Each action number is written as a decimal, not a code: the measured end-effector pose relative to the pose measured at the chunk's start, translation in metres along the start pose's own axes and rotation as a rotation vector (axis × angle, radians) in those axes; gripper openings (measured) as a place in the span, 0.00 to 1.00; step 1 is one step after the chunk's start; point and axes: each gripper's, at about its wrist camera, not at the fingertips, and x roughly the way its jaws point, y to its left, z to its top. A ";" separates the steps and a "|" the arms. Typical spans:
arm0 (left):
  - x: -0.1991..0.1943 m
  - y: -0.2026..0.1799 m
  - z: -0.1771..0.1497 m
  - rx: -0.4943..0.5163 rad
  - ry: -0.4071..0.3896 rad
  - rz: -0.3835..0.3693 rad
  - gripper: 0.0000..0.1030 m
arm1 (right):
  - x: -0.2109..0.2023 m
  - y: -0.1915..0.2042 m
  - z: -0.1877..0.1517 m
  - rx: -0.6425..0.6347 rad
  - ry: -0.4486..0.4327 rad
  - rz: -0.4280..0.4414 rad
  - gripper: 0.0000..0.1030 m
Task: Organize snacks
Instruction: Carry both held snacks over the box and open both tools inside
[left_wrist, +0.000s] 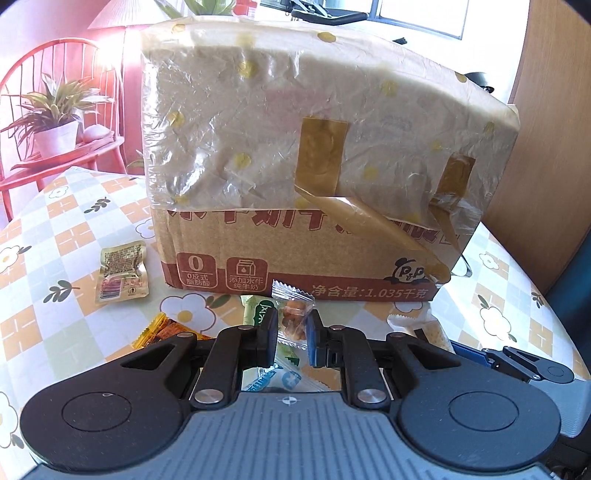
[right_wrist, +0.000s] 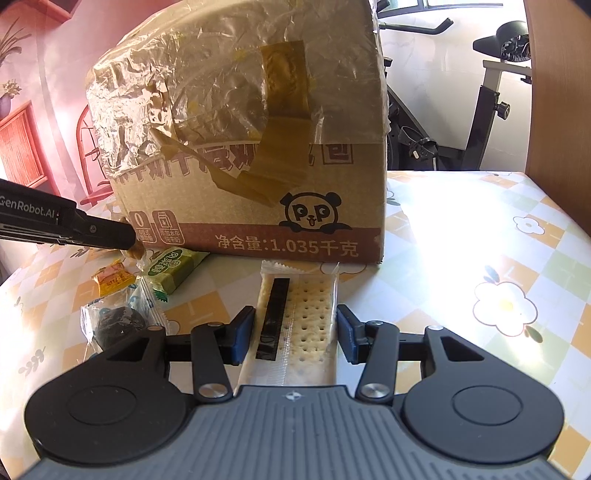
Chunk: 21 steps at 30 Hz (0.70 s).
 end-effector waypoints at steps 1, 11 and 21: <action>-0.001 0.001 0.000 -0.002 -0.004 -0.001 0.17 | -0.001 0.000 0.000 -0.002 -0.004 0.001 0.48; -0.021 0.009 0.000 -0.025 -0.048 -0.007 0.16 | -0.008 0.005 0.002 -0.032 -0.029 0.002 0.48; -0.048 0.022 0.010 -0.059 -0.126 -0.011 0.16 | -0.038 0.022 0.021 -0.076 -0.105 0.036 0.48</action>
